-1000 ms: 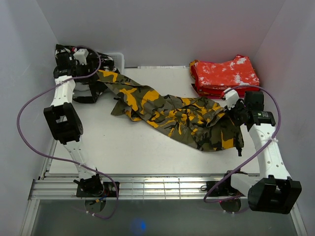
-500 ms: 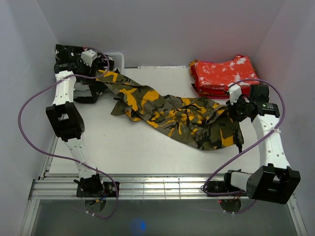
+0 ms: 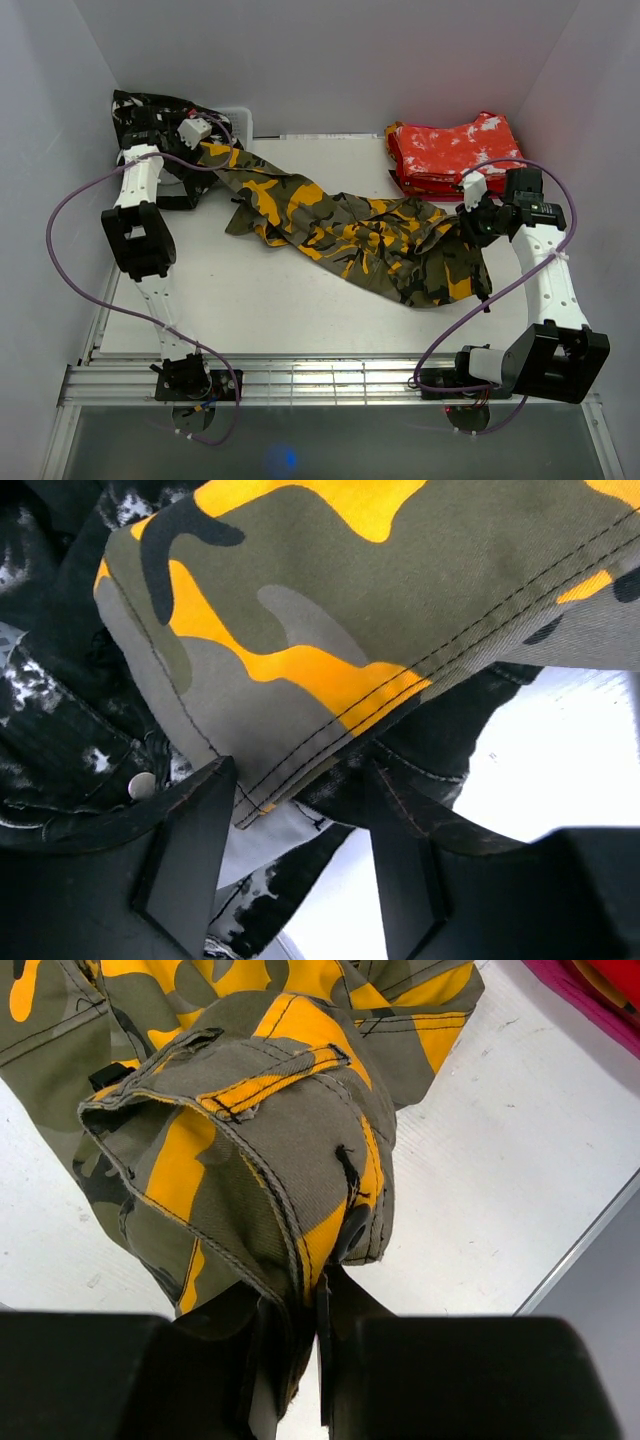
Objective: Fold and stack the trousers
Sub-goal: Move the trousers to the center of the board
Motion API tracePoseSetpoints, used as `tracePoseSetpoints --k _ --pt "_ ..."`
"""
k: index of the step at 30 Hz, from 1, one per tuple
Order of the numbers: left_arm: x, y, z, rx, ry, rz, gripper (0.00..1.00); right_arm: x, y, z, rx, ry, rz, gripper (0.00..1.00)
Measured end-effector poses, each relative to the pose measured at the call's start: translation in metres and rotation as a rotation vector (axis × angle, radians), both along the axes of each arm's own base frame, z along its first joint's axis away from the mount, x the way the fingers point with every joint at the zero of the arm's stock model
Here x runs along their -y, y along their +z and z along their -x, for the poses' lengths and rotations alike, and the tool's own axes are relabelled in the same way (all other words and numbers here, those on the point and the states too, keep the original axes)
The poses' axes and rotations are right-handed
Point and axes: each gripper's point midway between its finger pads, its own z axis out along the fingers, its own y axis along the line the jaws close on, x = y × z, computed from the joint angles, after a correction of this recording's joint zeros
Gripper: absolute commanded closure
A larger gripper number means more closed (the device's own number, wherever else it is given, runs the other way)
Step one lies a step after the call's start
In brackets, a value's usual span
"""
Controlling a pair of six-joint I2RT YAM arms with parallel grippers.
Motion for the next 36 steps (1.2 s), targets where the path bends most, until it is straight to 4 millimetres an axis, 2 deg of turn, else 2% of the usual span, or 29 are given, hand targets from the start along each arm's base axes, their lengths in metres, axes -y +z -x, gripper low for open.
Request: tracePoseSetpoints --k 2,5,6,11,12,14,15,21,25,28,31,34,35,36 --pt "0.0 -0.004 -0.003 0.0 0.002 -0.007 0.4 0.0 0.001 0.0 -0.001 0.0 0.0 0.8" --pt "-0.001 0.003 -0.011 0.033 0.015 -0.02 0.47 0.002 0.001 0.001 -0.004 -0.005 0.0 0.8" --pt "0.0 0.005 -0.015 0.049 0.019 -0.022 0.53 0.002 0.001 0.001 -0.004 -0.007 0.0 0.8" --pt "-0.001 0.015 -0.029 0.115 0.042 -0.025 0.67 0.005 0.001 0.001 -0.004 -0.015 0.0 0.8" --pt "-0.002 0.017 -0.031 0.127 0.044 -0.026 0.73 0.005 0.001 0.001 -0.004 -0.016 0.0 0.8" --pt "-0.001 0.02 -0.034 0.142 0.046 -0.025 0.97 0.005 0.001 0.001 -0.004 -0.018 0.0 0.8" --pt "-0.002 0.02 -0.035 0.145 0.046 -0.025 1.0 0.005 0.001 0.001 -0.004 -0.018 0.0 0.8" --pt "-0.001 0.023 -0.037 0.158 0.06 -0.011 1.0 0.008 0.002 0.0 -0.002 -0.025 0.001 0.82" --pt "-0.003 0.034 -0.035 0.176 0.1 0.024 1.0 0.023 0.004 0.0 0.005 -0.074 0.0 0.83" --pt "-0.007 0.061 -0.028 0.213 0.137 0.063 1.0 0.038 0.004 0.001 0.006 -0.121 0.003 0.83" --pt "-0.018 0.106 -0.01 0.276 0.175 0.095 1.0 0.049 0.004 0.002 0.012 -0.148 0.011 0.84" --pt "-0.028 0.17 0.031 0.356 0.208 0.122 1.0 0.059 0.005 0.004 0.024 -0.164 0.023 0.84" --pt "-0.036 0.179 0.041 0.369 0.223 0.119 1.0 0.064 0.006 0.004 0.029 -0.173 0.028 0.84" --pt "-0.041 0.197 0.059 0.392 0.234 0.117 1.0 0.067 0.006 0.005 0.033 -0.179 0.031 0.84"
